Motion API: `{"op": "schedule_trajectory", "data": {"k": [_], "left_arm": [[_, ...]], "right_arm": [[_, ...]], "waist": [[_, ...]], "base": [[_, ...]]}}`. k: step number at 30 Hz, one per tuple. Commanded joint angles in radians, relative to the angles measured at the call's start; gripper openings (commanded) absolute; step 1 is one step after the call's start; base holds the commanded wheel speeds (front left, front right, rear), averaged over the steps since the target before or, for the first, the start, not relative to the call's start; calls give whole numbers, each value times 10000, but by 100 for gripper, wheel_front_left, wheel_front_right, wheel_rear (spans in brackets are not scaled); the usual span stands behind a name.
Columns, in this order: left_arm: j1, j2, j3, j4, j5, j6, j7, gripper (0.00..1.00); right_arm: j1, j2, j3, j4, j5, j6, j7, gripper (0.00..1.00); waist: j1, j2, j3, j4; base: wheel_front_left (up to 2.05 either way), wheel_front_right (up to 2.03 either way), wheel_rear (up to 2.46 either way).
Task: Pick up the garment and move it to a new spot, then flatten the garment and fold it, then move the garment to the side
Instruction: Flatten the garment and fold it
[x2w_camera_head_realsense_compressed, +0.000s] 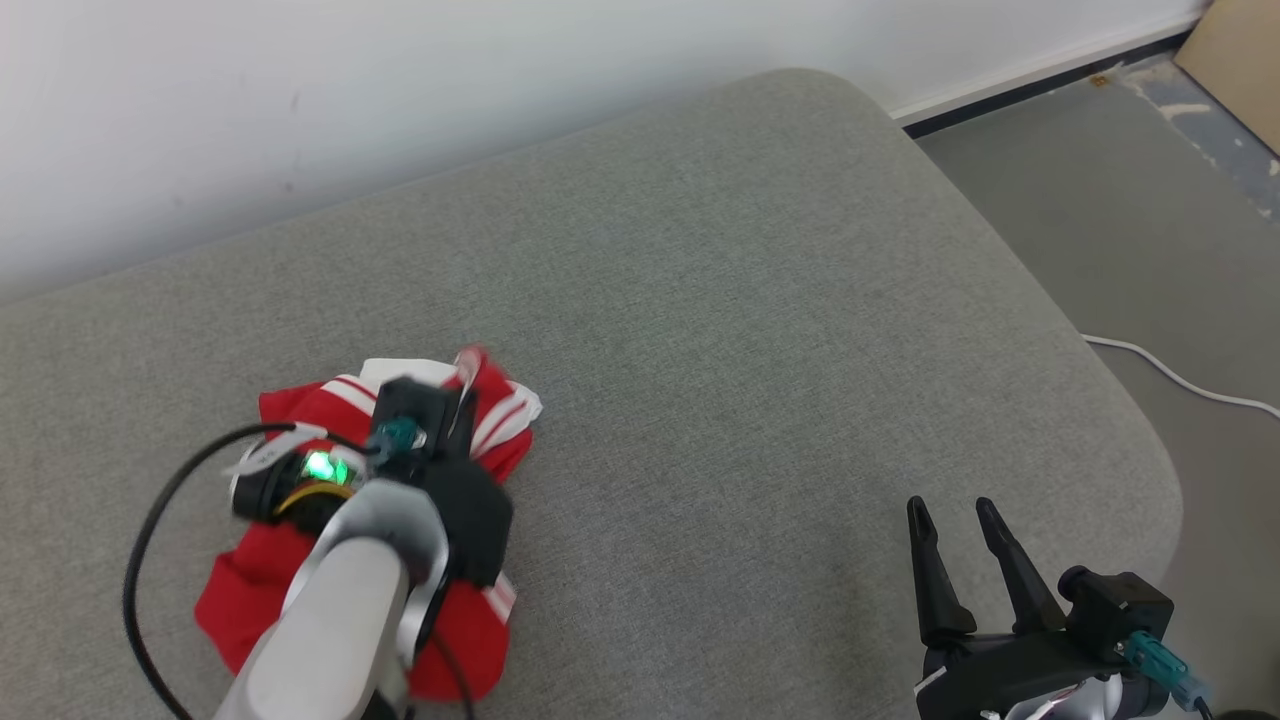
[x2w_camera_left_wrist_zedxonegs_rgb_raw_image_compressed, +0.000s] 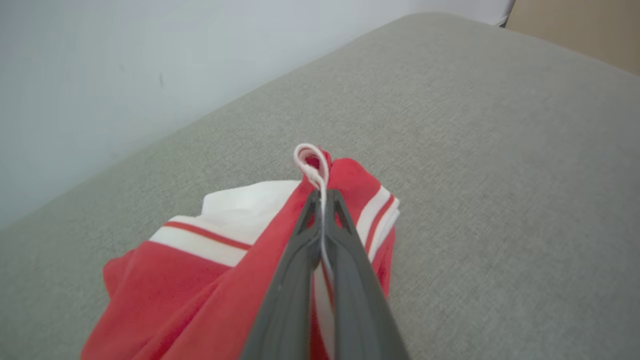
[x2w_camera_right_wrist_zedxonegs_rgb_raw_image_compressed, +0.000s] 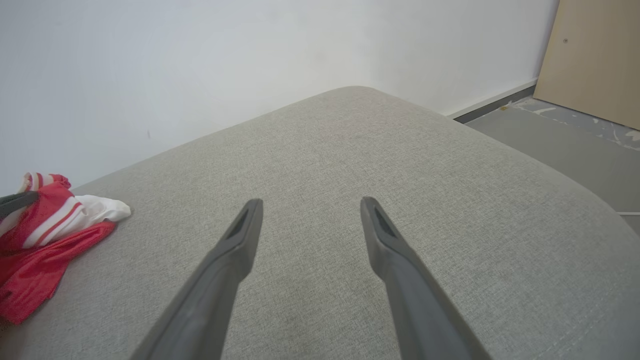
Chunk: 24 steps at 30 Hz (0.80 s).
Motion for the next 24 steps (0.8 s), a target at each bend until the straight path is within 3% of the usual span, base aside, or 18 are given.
{"op": "schedule_trajectory", "data": {"k": [1,7,14,18,24], "left_arm": [[-370,-198,45,-232,-165,-114,-303,0],[-1967,-834,-376,-1346,-637,-657,-1710,0],[-3598,-1040,-1062,-3071,-2451,-944,-2593,0],[-4083,-1039,-1127,-3985,-3615,-740,-3043,0],[-3973,-1007,-692,-5006,-4711,152,-3399,0]], "right_arm": [[-87,1,-19,12,-30,34,-46,100],[-225,-2,-8,105,-67,34,-34,100],[-103,0,-64,147,-96,34,-10,100],[18,0,-66,139,-117,34,1,100],[101,0,-63,64,-138,34,56,100]], "waist": [[0,-1,12,72],[0,-1,-45,222],[0,-1,-272,358],[0,-1,-362,550],[0,-1,-488,1133]], "base": [[0,0,0],[0,0,0],[0,0,0],[0,0,0],[0,0,0]]}}
